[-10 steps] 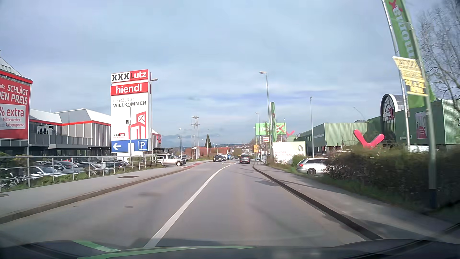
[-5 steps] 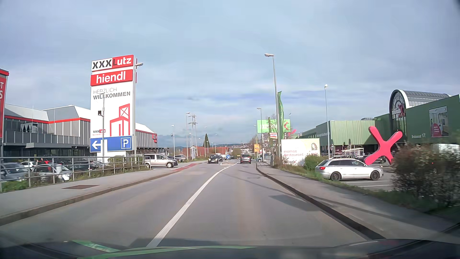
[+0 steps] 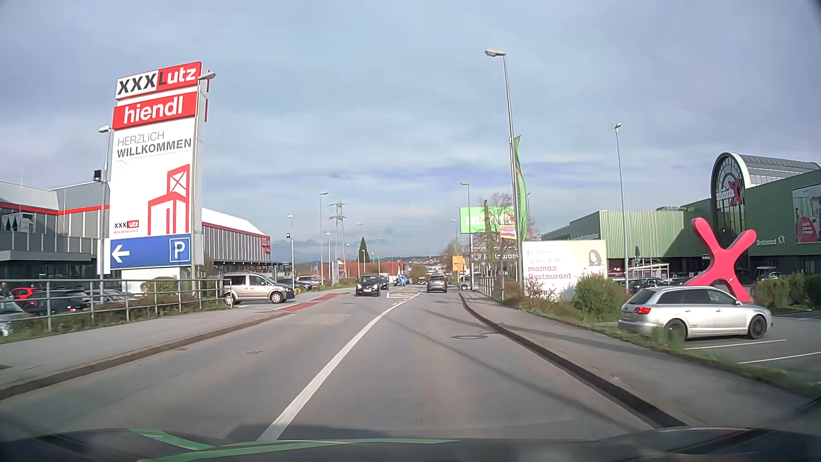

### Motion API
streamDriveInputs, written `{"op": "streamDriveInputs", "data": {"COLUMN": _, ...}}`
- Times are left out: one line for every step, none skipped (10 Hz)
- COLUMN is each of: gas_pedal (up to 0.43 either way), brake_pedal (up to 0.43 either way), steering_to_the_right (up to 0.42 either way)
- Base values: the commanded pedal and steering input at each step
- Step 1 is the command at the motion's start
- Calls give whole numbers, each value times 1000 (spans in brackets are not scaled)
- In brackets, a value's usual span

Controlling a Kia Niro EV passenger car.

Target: Follow the waypoints while adhering to traffic rules and regulations

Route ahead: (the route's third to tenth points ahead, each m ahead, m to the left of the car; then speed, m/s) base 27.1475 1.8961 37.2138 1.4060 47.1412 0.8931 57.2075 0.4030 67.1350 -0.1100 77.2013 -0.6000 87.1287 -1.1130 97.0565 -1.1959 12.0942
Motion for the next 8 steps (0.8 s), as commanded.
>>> {"op": "streamDriveInputs", "data": {"gas_pedal": 98, "brake_pedal": 0, "steering_to_the_right": 9}}
{"op": "streamDriveInputs", "data": {"gas_pedal": 98, "brake_pedal": 0, "steering_to_the_right": 10}}
{"op": "streamDriveInputs", "data": {"gas_pedal": 98, "brake_pedal": 0, "steering_to_the_right": 10}}
{"op": "streamDriveInputs", "data": {"gas_pedal": 87, "brake_pedal": 0, "steering_to_the_right": 13}}
{"op": "streamDriveInputs", "data": {"gas_pedal": 87, "brake_pedal": 0, "steering_to_the_right": 15}}
{"op": "streamDriveInputs", "data": {"gas_pedal": 87, "brake_pedal": 0, "steering_to_the_right": 15}}
{"op": "streamDriveInputs", "data": {"gas_pedal": 87, "brake_pedal": 0, "steering_to_the_right": 15}}
{"op": "streamDriveInputs", "data": {"gas_pedal": 87, "brake_pedal": 0, "steering_to_the_right": 15}}
